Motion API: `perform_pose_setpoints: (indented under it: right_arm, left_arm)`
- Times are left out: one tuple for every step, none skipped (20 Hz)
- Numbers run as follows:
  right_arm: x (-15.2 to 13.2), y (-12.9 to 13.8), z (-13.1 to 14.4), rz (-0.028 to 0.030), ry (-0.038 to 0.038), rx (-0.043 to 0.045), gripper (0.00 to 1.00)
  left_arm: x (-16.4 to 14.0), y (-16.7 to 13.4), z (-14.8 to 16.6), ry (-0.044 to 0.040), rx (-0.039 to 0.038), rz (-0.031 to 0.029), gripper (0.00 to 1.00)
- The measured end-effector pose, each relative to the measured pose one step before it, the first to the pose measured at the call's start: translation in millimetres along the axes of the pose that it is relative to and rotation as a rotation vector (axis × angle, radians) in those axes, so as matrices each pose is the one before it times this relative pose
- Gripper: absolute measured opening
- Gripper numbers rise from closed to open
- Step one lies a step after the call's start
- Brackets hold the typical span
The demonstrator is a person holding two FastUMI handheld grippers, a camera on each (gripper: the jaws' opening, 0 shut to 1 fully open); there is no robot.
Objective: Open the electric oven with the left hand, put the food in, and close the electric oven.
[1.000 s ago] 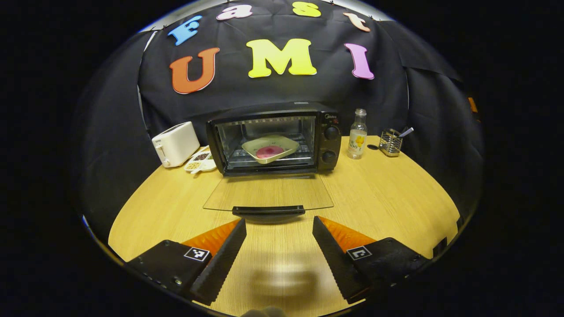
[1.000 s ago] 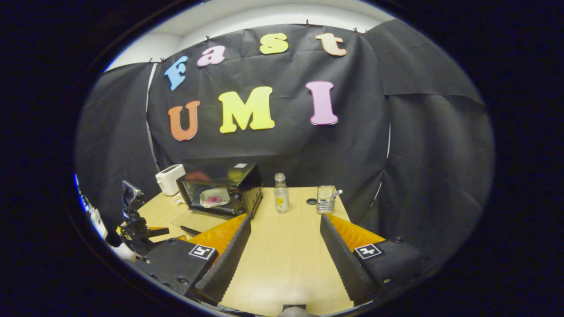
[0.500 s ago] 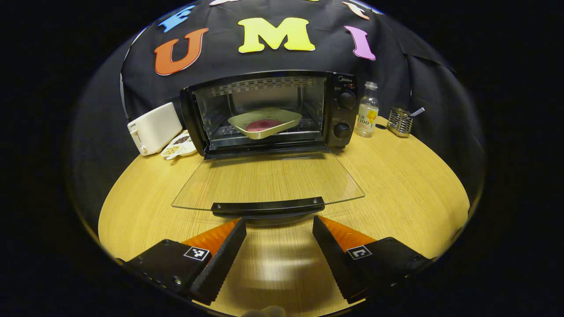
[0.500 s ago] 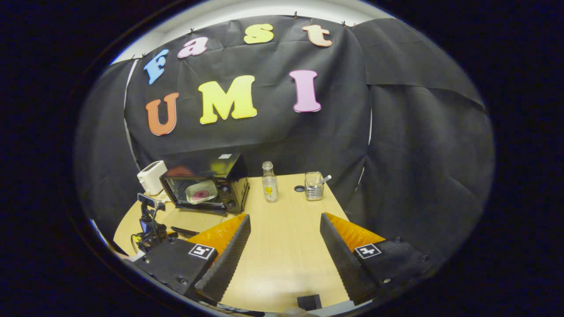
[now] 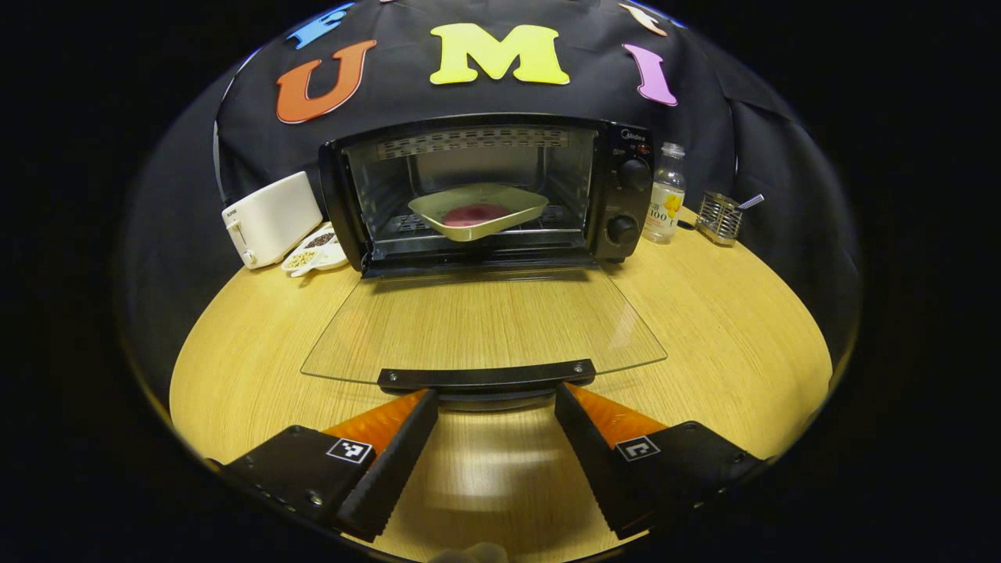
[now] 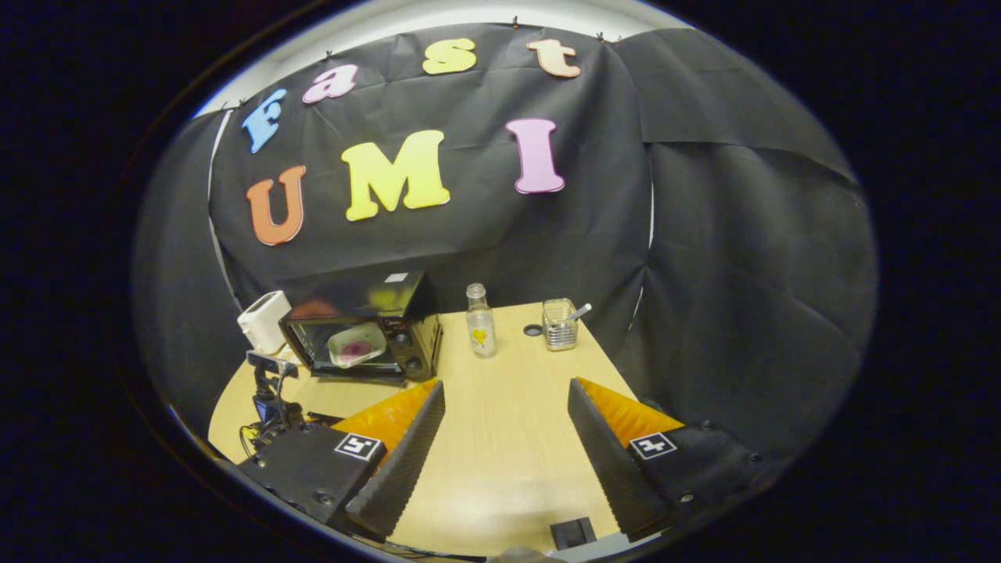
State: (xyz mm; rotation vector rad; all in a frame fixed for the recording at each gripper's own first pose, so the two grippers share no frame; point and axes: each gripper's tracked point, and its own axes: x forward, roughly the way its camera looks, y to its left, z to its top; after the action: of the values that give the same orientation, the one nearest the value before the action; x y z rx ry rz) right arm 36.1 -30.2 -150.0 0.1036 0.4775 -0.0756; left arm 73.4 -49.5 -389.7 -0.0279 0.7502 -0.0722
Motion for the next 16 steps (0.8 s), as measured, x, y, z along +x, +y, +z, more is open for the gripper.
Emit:
perform_pose_setpoints:
  right_arm:
    - [-0.49, 0.86, 0.69, -0.00144, -0.00169, 0.00254, 0.96]
    - [-0.19, 0.05, 0.06, -0.00136, -0.00131, 0.00120, 1.00]
    - [-0.19, 0.06, -0.23, -0.00307, -0.00003, 0.00032, 1.00]
    - [0.03, -0.94, -0.80, -0.00160, -0.00080, 0.00069, 1.00]
    - [0.08, -0.91, 0.28, -0.00340, 0.00129, 0.00361, 1.00]
    - [0.47, -0.24, -0.36, -0.00111, 0.00042, 0.00801, 1.00]
    - [-0.21, 0.27, 0.77, 0.00132, -0.00045, 0.00911, 1.00]
    - [0.43, 0.12, 0.02, -0.00057, -0.00247, 0.00612, 1.00]
    - [0.42, -0.11, -0.20, -0.00313, -0.00115, 0.00352, 1.00]
    - [0.52, -0.09, 0.12, 0.00071, -0.00309, 0.00489, 1.00]
    - [-0.38, 0.94, -0.32, 0.00054, 0.00182, 0.00571, 0.96]
    - [-0.52, 0.85, -1.99, 0.00373, 0.00170, 0.00937, 1.00]
    - [-0.33, 1.94, 0.18, 0.00439, -0.00144, 0.00996, 1.00]
    - [0.67, -0.21, -0.31, 0.00075, -0.00204, 0.00663, 1.00]
    - [-0.18, -0.06, 0.74, -0.00082, -0.00484, 0.00492, 1.00]
    - [-0.61, -1.27, -0.80, -0.00315, -0.00392, 0.00480, 1.00]
  left_arm:
    - [-0.67, -0.01, 2.28, -0.00267, -0.00392, -0.00105, 0.97]
    - [-1.54, -0.48, 0.27, 0.00175, -0.00412, -0.00161, 0.97]
    - [-1.32, -0.64, 1.88, -0.00182, -0.00276, -0.00269, 0.97]
    - [-1.37, 1.54, 1.78, -0.00414, 0.00064, -0.00243, 0.97]
    - [-1.51, -0.38, 2.78, -0.00345, 0.00027, -0.00140, 0.97]
    - [-2.17, 1.03, 3.70, -0.00625, 0.00120, -0.00046, 0.97]
    - [-3.90, -0.49, 5.10, -0.00810, -0.00046, 0.00002, 0.97]
    - [-2.92, -0.04, 6.41, -0.01194, 0.00031, -0.00009, 0.97]
    - [-1.90, 0.90, 7.30, -0.01539, -0.00266, -0.00105, 0.97]
    - [-2.15, -0.39, 7.00, -0.01173, -0.00322, -0.00268, 0.97]
    - [-2.25, 1.04, 6.74, -0.01488, 0.00073, -0.00388, 0.97]
    - [-1.08, 2.34, 5.82, -0.00839, 0.00675, 0.00101, 0.97]
    - [-0.84, 2.62, 5.99, -0.00989, 0.00789, 0.00350, 0.96]
    - [-1.51, 0.63, 7.19, -0.01112, 0.00487, 0.00154, 0.97]
    - [-0.44, 0.42, 7.18, -0.01450, 0.00278, -0.00078, 0.97]
    - [-0.08, 1.40, 7.65, -0.01206, 0.00847, 0.00112, 0.97]
